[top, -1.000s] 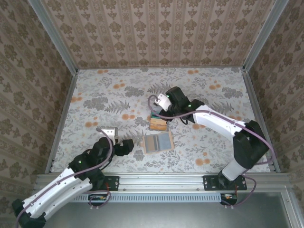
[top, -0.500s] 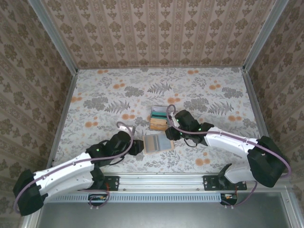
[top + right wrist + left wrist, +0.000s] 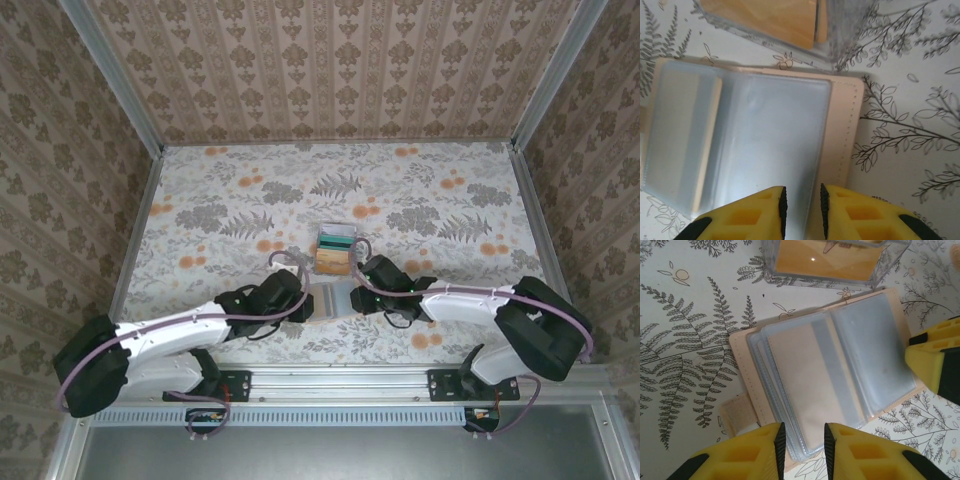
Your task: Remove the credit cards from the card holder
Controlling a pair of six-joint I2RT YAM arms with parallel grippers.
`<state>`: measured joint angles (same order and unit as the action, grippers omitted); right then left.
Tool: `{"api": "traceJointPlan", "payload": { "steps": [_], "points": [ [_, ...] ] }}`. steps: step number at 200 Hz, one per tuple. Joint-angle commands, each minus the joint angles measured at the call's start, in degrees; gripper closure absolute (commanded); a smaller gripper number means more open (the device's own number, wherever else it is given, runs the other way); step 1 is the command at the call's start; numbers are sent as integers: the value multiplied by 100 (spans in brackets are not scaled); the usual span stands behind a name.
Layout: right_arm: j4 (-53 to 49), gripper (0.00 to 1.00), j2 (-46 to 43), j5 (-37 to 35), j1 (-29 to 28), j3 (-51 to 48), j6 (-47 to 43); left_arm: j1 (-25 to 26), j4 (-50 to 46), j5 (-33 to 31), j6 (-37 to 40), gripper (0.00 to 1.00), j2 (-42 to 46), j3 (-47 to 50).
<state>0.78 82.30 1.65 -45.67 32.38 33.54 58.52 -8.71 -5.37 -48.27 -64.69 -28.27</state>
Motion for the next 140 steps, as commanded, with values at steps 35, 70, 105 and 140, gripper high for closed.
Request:
{"api": "traceJointPlan", "payload": {
  "steps": [35,70,105,140],
  "points": [
    [299,74,150,-226,-358,-36,482,-17,188,24,-68,76,-331,-179],
    [245,73,191,-412,-513,-13,628,-43,204,97,-7,76,-477,-223],
    [-499,67,-450,-1090,-508,94,461,-58,145,64,27,76,-418,-241],
    [-783,65,-610,-1140,-326,75,259,-56,219,86,28,77,-495,-257]
  ]
}}
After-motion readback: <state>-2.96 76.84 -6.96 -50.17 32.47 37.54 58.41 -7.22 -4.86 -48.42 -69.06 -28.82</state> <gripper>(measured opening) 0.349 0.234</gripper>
